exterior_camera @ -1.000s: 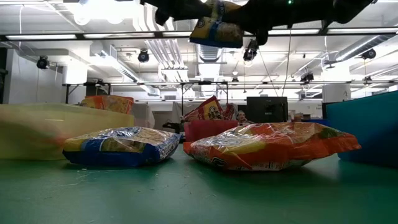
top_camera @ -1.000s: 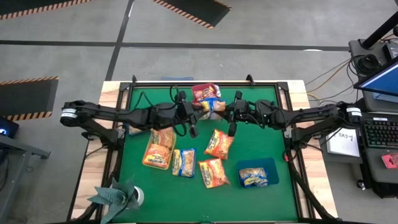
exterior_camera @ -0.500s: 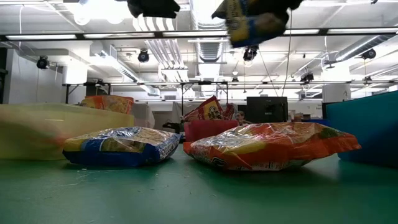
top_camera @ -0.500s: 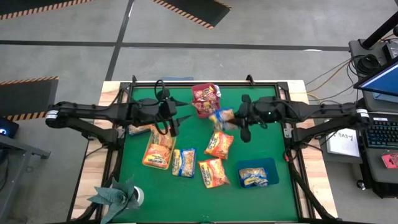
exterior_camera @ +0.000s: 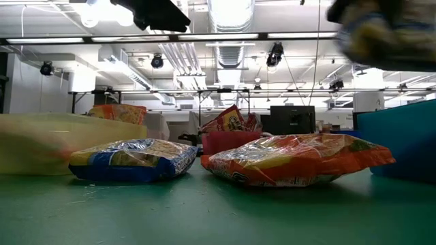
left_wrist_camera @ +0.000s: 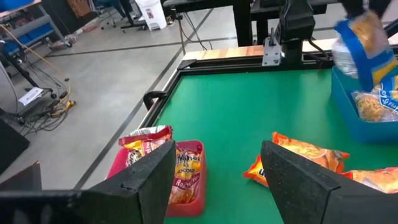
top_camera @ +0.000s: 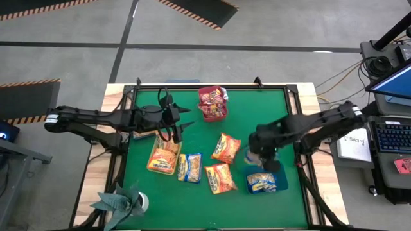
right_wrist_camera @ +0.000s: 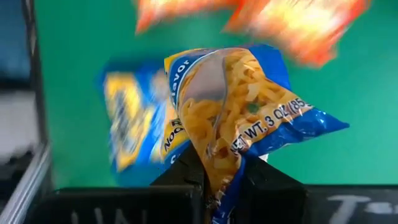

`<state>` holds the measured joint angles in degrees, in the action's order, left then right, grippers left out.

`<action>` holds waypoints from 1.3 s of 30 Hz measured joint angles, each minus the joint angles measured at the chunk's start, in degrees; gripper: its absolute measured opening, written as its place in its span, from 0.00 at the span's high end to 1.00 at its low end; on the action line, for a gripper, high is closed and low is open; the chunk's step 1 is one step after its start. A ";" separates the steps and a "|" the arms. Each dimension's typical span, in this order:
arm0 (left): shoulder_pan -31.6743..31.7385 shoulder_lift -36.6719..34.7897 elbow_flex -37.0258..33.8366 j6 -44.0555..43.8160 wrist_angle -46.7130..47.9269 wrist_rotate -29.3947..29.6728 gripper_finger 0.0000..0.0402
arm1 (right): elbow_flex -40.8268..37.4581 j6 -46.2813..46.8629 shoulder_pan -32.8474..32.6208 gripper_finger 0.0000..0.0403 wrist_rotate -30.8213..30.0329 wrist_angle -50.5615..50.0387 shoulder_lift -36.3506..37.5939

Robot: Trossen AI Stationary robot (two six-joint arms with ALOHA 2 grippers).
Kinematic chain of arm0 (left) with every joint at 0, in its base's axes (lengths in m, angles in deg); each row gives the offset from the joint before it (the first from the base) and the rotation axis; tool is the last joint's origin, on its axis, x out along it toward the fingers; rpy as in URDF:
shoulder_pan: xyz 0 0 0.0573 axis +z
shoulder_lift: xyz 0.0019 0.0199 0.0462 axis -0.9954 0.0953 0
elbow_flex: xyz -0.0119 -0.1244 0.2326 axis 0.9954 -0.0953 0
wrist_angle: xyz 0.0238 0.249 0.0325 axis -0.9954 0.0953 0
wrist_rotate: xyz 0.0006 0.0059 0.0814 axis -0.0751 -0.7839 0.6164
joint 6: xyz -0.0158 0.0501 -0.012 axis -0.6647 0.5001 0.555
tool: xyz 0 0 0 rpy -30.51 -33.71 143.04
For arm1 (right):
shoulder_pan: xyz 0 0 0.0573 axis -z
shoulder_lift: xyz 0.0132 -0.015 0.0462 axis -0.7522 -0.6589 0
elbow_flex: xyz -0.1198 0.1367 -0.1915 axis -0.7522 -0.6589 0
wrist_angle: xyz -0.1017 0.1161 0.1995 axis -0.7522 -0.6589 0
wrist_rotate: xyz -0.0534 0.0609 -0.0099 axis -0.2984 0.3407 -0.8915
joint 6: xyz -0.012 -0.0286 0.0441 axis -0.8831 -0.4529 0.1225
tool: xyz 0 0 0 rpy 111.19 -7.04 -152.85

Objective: Sort Maruchan noodles
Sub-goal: Put the blue noodle pack into the blue bin

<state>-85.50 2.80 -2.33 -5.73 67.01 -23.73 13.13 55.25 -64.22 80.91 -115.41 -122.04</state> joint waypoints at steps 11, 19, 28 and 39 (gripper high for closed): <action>0.00 0.00 -0.31 0.38 -0.64 0.02 0.46 | -1.68 -2.63 -11.65 0.95 -2.32 -5.00 -10.99; -0.02 0.00 -0.33 -0.26 -0.59 0.02 0.46 | -1.68 -6.10 -14.85 0.95 -9.35 -5.24 -17.19; -0.13 0.00 -0.37 -0.50 -0.50 0.02 0.46 | -1.70 -5.31 -14.70 0.93 -9.67 -5.22 -22.91; -0.37 0.02 -0.37 -0.96 -0.33 0.02 0.50 | -1.75 0.26 -14.67 0.69 -9.70 -4.76 -23.08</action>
<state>-85.87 2.82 -2.70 -6.68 66.68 -23.71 11.39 55.51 -78.89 71.21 -120.17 -145.12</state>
